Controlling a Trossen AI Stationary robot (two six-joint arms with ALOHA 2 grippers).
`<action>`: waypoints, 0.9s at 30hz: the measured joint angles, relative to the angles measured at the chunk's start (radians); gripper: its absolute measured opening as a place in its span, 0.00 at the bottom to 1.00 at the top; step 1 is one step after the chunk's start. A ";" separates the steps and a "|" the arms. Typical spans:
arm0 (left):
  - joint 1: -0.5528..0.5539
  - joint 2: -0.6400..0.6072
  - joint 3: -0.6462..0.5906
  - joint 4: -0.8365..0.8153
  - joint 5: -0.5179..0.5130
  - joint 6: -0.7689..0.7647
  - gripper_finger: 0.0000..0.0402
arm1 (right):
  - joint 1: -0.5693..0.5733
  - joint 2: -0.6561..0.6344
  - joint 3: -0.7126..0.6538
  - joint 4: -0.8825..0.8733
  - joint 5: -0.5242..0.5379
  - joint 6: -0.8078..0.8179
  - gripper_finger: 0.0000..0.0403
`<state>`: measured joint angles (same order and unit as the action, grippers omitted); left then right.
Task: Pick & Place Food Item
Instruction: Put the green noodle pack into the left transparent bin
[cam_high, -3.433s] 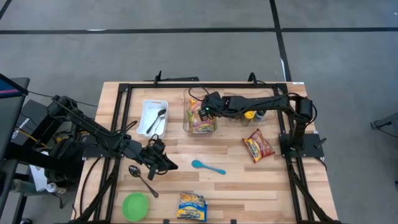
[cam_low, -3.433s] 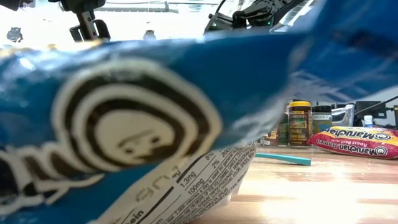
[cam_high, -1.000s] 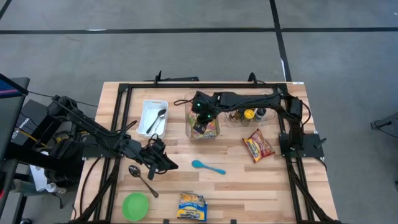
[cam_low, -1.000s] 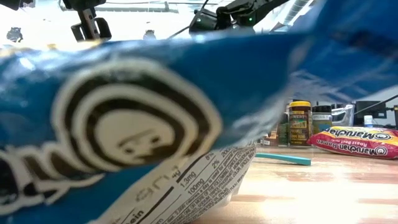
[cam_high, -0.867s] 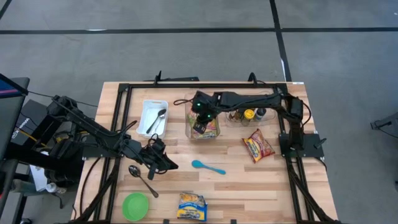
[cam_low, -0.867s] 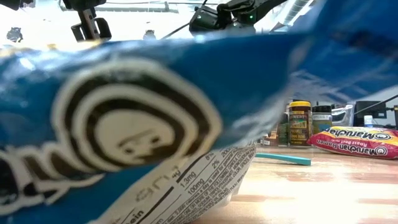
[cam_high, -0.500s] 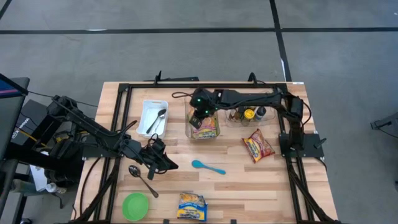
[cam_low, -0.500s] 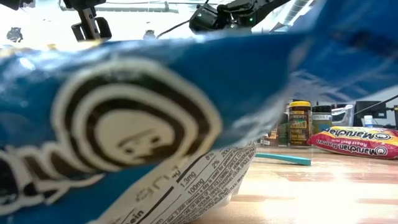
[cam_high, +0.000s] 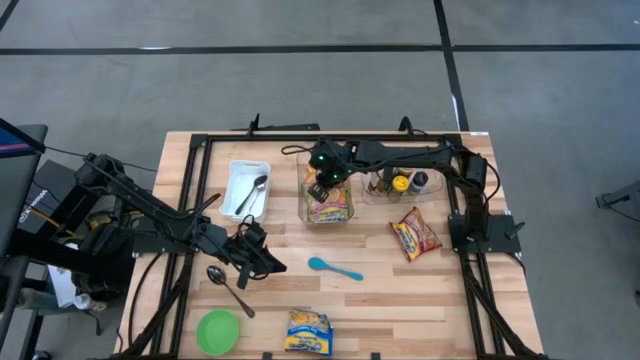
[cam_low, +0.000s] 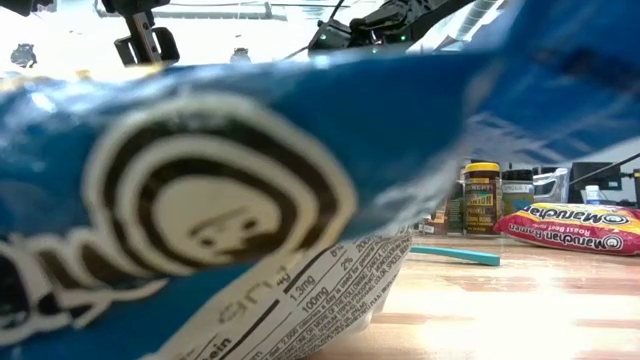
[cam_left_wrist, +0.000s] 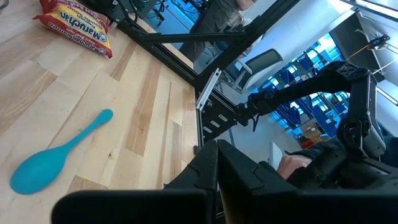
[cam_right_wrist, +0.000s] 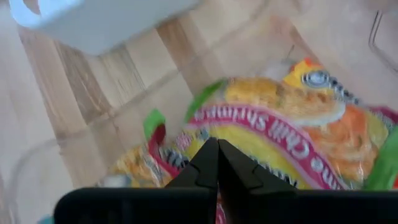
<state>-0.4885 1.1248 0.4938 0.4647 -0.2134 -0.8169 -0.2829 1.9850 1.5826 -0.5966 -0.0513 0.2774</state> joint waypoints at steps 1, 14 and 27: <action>0.000 0.000 0.000 0.000 0.000 0.000 0.00 | 0.000 0.000 0.000 -0.018 0.000 -0.006 0.00; 0.000 0.000 0.000 0.000 -0.001 0.000 0.00 | -0.001 0.000 0.000 -0.096 0.022 -0.042 0.00; 0.000 0.000 0.000 0.000 -0.005 0.000 0.00 | -0.049 0.000 0.000 -0.044 0.105 0.114 0.00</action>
<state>-0.4885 1.1248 0.4938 0.4648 -0.2184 -0.8169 -0.3319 1.9850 1.5826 -0.6407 0.0536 0.3914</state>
